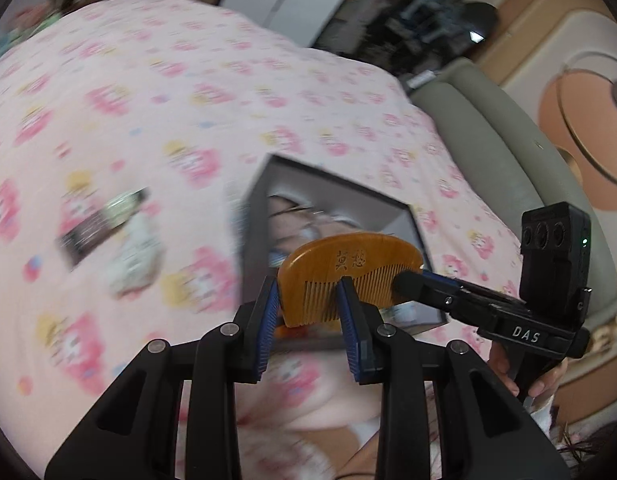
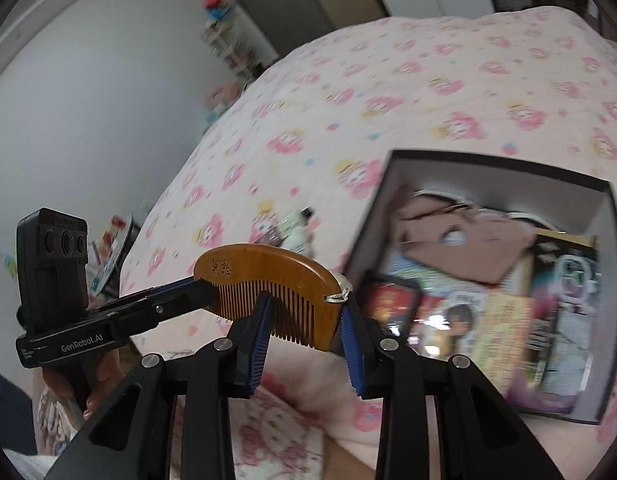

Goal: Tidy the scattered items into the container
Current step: 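Carry the comb with the right gripper over the box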

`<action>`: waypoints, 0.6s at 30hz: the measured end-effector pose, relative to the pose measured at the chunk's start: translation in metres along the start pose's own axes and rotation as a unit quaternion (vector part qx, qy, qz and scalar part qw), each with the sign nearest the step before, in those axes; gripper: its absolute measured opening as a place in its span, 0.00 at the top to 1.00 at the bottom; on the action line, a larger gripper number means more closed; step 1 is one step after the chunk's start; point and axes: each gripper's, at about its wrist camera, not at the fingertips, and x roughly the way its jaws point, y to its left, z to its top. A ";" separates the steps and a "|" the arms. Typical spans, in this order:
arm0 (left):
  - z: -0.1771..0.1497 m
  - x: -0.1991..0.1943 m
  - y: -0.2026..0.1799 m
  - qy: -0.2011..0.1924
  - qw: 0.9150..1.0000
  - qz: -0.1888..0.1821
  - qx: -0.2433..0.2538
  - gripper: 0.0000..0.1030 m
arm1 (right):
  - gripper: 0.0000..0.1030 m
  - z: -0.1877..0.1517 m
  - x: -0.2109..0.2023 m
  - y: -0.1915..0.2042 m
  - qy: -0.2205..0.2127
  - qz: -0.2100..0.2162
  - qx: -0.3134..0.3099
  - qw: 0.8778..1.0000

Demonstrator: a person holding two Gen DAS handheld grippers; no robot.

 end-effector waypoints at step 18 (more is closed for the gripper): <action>0.034 0.183 -0.038 0.127 0.991 0.020 0.034 0.72 | 0.70 0.023 0.017 -0.154 0.024 -0.073 0.111 0.991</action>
